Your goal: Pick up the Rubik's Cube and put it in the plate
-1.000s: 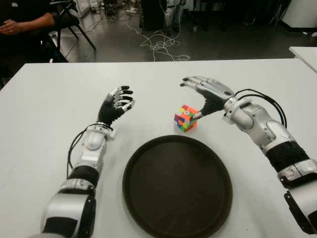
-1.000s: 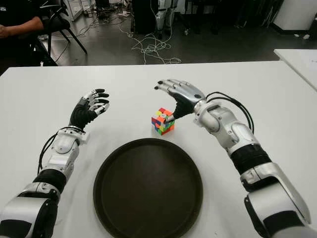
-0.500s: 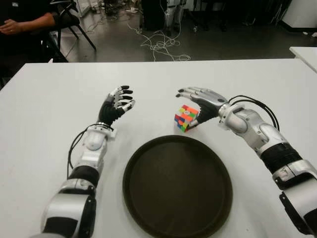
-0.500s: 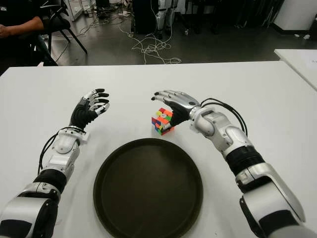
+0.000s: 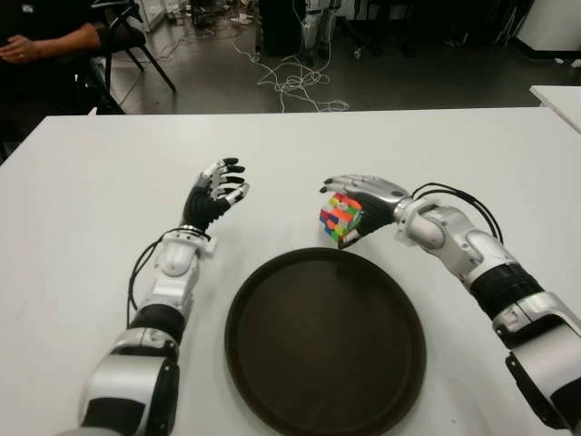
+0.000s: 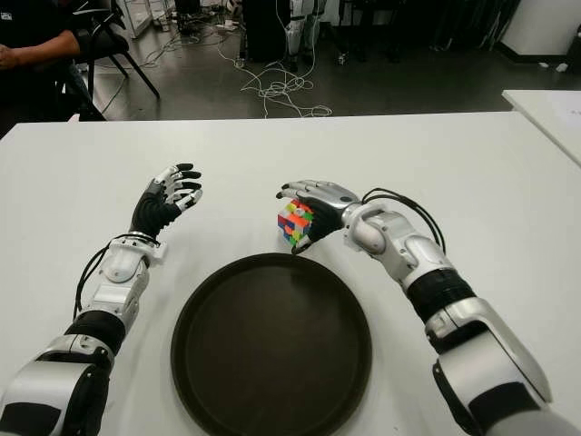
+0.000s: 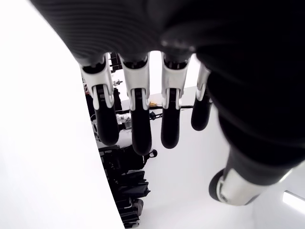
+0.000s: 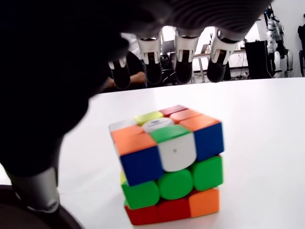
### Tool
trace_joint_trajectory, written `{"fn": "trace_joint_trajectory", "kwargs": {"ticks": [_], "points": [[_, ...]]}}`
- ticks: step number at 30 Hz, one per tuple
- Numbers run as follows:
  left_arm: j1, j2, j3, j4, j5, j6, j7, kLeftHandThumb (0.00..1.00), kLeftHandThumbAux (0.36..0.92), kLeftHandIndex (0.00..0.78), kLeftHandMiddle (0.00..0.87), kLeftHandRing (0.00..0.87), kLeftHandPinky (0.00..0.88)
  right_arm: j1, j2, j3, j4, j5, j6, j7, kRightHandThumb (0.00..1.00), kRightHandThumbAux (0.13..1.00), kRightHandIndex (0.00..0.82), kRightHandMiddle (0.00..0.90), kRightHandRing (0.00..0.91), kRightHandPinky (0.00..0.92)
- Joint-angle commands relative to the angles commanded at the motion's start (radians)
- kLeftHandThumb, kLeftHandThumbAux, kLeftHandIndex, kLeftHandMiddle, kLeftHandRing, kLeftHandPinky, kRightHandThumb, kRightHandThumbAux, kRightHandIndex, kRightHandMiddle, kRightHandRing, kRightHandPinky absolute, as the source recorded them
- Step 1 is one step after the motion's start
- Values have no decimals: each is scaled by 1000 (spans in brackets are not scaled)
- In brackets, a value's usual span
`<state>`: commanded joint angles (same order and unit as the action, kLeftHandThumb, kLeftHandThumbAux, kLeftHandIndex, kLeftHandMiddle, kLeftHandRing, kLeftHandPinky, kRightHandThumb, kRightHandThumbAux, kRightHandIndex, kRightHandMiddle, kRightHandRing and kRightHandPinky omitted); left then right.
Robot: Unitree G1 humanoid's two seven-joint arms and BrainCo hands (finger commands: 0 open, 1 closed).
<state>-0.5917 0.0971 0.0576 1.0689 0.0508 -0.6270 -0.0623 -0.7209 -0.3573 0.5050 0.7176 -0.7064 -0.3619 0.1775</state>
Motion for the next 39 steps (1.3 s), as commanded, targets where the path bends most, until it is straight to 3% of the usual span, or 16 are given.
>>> {"fn": "trace_joint_trajectory", "kwargs": {"ticks": [11, 29, 39], "points": [[0, 1, 3, 3, -7, 4, -6, 67, 675, 217, 277, 276, 270, -20, 20, 24, 81, -10, -12, -41, 0, 677, 0, 0, 1, 33], [-1, 3, 3, 4, -7, -3, -7, 60, 703, 227, 286, 284, 269, -57, 36, 55, 186, -12, -27, -68, 0, 692, 0, 0, 19, 48], [0, 1, 5, 3, -10, -2, -12, 41, 684, 234, 292, 284, 273, -75, 33, 63, 222, -16, -35, -106, 0, 715, 4, 3, 29, 60]]}}
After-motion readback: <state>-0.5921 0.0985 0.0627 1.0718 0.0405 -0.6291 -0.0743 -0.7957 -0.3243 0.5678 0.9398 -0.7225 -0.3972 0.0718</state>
